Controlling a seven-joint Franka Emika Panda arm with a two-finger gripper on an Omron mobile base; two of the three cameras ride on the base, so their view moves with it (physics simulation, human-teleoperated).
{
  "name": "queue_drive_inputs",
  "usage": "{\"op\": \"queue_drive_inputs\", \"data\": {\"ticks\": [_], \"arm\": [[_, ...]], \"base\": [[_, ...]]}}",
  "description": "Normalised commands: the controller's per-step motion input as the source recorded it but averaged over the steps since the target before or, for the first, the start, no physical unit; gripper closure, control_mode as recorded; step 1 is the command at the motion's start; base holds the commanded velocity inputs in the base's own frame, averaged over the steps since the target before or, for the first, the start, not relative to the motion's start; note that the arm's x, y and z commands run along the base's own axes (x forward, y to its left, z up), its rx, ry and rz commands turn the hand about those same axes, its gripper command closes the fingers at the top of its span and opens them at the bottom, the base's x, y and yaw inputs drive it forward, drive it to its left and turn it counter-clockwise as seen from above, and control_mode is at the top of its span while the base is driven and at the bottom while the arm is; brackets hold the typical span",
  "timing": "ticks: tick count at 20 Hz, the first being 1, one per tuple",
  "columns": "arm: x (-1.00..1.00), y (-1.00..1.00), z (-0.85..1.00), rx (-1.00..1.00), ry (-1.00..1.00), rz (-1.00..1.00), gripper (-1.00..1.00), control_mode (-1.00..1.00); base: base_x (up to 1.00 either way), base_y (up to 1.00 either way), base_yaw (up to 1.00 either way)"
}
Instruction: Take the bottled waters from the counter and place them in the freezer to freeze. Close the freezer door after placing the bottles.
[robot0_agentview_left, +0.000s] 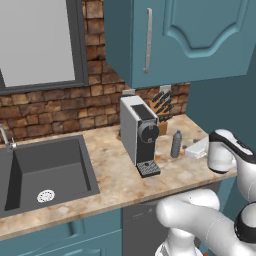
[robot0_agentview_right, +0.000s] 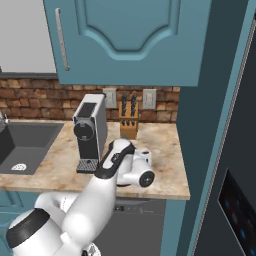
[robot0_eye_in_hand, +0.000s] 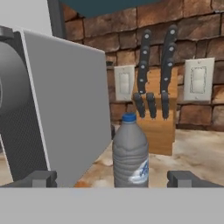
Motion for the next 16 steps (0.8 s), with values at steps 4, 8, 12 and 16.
{"op": "queue_drive_inputs", "data": {"ticks": [4,8,12,16], "arm": [[0.14,-0.04,-0.04,0.0,0.0,0.0,-1.0,-1.0],[0.0,0.0,-0.04,0.01,0.0,0.0,-1.0,-1.0],[0.03,0.0,-0.12,0.0,0.0,0.0,-1.0,-1.0],[0.18,0.0,-0.24,0.0,0.02,0.0,-1.0,-1.0]], "base": [[0.0,0.0,0.0],[0.0,0.0,0.0],[0.0,0.0,0.0],[0.0,0.0,0.0]]}}
